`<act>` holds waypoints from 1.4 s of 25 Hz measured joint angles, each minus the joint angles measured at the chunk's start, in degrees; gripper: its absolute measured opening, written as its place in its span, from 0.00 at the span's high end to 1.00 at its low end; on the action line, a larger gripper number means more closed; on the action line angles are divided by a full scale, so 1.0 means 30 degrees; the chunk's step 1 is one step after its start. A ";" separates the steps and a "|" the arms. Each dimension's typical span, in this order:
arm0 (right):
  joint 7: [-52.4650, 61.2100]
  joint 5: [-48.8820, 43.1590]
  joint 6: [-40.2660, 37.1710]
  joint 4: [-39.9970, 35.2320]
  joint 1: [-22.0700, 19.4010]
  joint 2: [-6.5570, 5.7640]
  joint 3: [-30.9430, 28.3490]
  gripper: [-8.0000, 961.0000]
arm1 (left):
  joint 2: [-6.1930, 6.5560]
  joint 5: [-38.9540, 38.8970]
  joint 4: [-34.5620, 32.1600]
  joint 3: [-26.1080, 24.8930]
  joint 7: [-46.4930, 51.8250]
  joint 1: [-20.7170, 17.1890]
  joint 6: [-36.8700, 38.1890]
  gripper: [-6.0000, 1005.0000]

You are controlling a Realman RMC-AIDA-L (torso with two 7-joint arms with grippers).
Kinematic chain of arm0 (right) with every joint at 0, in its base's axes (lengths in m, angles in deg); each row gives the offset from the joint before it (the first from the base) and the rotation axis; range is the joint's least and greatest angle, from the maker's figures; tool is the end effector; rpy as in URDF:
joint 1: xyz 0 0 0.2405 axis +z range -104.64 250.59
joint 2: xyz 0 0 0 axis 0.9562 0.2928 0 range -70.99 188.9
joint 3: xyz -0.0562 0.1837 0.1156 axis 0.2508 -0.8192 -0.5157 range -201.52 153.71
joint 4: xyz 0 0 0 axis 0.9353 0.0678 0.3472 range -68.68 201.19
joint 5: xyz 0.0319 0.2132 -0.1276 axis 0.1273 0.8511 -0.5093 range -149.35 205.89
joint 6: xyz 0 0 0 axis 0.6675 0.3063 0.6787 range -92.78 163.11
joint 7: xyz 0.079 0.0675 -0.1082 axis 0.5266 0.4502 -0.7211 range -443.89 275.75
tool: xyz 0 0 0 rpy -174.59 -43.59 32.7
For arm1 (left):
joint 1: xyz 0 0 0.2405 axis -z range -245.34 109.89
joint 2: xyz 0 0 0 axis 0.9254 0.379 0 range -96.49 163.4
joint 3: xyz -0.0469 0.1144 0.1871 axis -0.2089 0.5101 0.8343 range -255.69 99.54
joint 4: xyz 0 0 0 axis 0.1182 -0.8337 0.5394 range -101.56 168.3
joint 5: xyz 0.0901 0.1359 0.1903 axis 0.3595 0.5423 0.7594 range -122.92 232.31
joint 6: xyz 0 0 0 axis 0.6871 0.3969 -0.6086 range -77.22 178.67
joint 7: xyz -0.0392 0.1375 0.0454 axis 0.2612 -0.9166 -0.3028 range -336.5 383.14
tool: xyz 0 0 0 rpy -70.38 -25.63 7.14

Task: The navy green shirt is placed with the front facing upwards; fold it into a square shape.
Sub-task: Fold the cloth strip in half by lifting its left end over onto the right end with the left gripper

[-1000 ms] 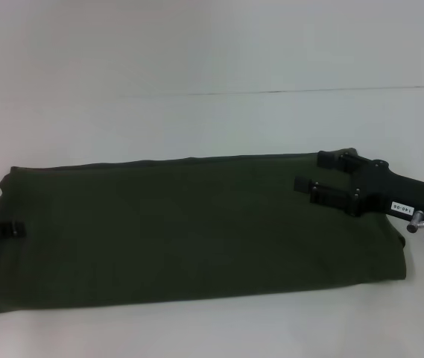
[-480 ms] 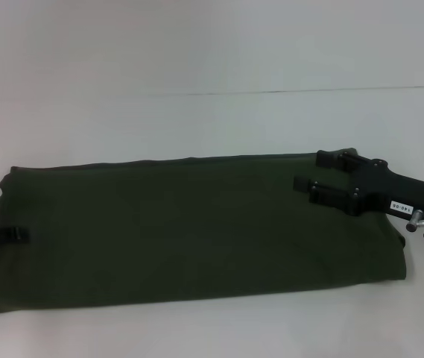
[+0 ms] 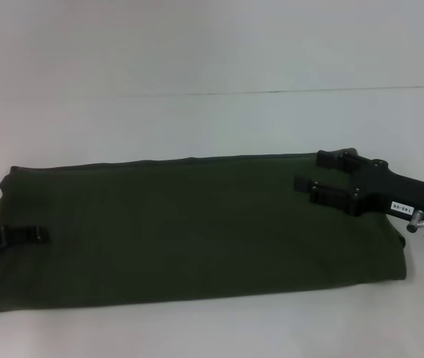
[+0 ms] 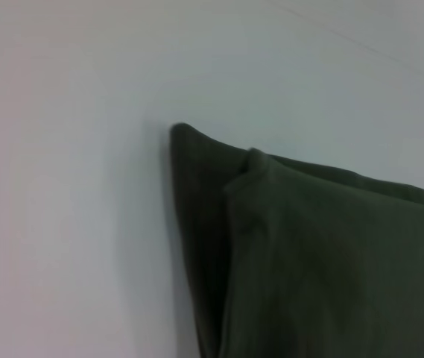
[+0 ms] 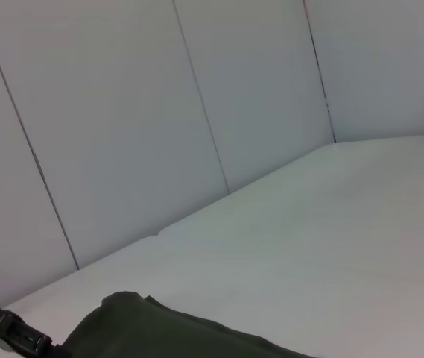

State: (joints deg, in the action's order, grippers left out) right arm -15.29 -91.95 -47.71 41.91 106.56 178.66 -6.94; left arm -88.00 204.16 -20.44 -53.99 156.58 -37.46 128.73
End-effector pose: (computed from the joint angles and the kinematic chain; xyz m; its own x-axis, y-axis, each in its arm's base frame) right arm 0.2883 0.3542 -0.0045 0.6683 -0.3375 -0.6629 -0.6136 -0.7539 -0.2348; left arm -0.3464 0.3531 0.0765 0.1877 0.8702 0.4555 0.9609 -0.0667 -0.2686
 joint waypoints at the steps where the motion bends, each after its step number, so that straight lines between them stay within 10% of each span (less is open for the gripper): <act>1: -0.0001 0.0002 -0.0006 -0.0001 -0.0011 0.0000 0.0000 0.14 | 0.0012 -0.0003 0.0118 0.0000 -0.0001 0.0061 0.0000 0.17; 19: -0.0119 0.0054 -0.0041 0.0167 -0.0123 0.0001 0.0000 0.14 | 0.0055 -0.0017 0.0641 0.0078 -0.0005 0.0564 0.0111 0.20; 35: -0.0106 0.0052 -0.0127 0.0206 -0.0122 0.0000 0.0000 0.14 | 0.0055 -0.0016 0.0517 0.0554 0.0022 0.0785 0.0180 0.73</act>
State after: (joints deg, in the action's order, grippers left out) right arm -15.61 -91.79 -48.09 42.53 106.20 178.66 -6.94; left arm -87.83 204.11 -18.89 -52.33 156.65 -35.11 129.27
